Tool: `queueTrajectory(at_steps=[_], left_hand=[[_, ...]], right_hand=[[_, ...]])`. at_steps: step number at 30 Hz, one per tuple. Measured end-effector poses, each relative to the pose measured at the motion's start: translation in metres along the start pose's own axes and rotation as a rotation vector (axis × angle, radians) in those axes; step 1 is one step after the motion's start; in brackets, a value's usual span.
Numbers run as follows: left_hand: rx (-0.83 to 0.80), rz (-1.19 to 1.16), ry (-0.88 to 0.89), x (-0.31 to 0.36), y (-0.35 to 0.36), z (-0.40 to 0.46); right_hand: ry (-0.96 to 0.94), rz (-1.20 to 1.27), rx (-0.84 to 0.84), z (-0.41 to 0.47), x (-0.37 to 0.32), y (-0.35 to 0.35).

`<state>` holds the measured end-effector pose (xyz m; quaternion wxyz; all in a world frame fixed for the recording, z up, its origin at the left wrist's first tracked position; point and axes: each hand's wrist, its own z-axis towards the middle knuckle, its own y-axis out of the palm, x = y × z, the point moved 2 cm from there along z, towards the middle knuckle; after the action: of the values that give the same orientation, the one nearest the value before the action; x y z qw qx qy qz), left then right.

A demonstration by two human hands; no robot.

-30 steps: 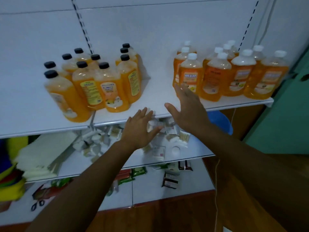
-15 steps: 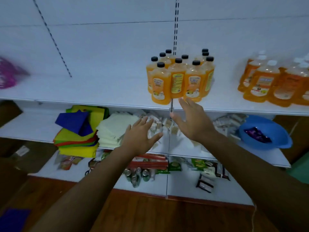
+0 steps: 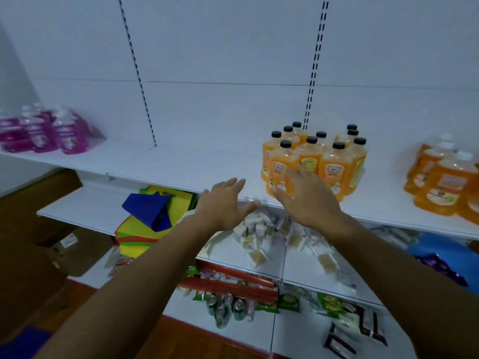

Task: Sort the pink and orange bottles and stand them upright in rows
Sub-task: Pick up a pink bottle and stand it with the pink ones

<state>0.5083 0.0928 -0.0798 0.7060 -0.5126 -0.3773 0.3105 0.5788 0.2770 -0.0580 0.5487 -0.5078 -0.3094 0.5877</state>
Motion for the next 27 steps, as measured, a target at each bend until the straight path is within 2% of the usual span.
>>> queueTrajectory(at_steps=[12,19,27], left_hand=[[0.058,0.007,0.166,0.036,-0.064,0.039],[0.059,0.015,0.070,-0.009,-0.065,0.026],[0.090,0.017,-0.153,-0.098,-0.073,-0.018]], right_hand=[[0.111,-0.123,0.130,0.023,-0.005,-0.059],[0.023,-0.081,0.086,0.039,-0.049,-0.035],[-0.187,-0.003,-0.007,0.056,-0.127,0.016]])
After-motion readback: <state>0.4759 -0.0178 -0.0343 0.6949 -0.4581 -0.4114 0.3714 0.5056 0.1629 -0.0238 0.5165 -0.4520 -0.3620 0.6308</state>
